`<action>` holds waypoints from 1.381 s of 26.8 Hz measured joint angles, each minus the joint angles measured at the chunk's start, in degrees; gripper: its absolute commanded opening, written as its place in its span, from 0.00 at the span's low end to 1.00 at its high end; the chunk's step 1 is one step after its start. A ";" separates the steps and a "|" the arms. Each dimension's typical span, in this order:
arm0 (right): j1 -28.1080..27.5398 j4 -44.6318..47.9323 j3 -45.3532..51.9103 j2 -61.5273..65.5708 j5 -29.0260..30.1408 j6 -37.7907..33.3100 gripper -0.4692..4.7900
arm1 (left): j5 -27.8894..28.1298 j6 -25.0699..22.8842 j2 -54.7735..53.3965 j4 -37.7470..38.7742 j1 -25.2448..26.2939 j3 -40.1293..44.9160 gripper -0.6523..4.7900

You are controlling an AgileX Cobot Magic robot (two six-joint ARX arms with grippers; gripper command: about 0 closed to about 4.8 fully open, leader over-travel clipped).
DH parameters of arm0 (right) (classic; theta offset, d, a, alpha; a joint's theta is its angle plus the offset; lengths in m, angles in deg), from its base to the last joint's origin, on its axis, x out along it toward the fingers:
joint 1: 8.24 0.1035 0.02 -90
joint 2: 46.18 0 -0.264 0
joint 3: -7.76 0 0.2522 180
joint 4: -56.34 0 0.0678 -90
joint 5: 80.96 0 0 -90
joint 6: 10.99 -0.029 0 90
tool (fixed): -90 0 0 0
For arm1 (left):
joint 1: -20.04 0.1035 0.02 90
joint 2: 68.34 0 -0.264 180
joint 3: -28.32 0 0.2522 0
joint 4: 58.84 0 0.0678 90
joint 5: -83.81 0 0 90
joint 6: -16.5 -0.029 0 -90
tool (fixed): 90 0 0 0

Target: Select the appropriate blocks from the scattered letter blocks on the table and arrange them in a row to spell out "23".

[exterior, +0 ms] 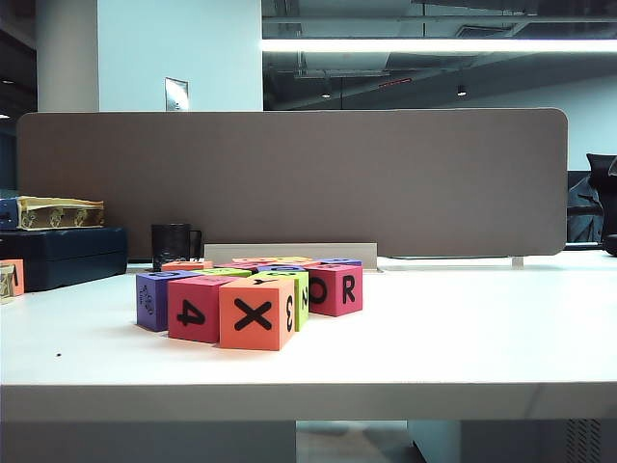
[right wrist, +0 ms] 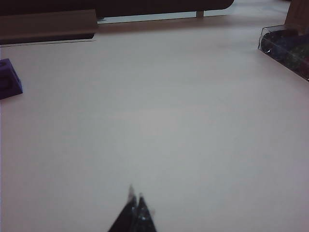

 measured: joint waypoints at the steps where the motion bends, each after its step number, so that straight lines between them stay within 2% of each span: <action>1: 0.00 0.00 0.00 0.00 0.00 0.00 0.09 | 0.00 0.00 0.00 0.00 0.00 0.00 0.11; 19: 0.00 3.41 -0.07 0.00 0.00 -0.02 0.09 | 0.00 0.04 0.00 0.00 0.00 0.00 0.11; 37: 0.02 1.55 -3.78 0.00 0.11 -0.02 0.09 | 0.00 1.16 0.00 0.00 0.00 0.00 0.11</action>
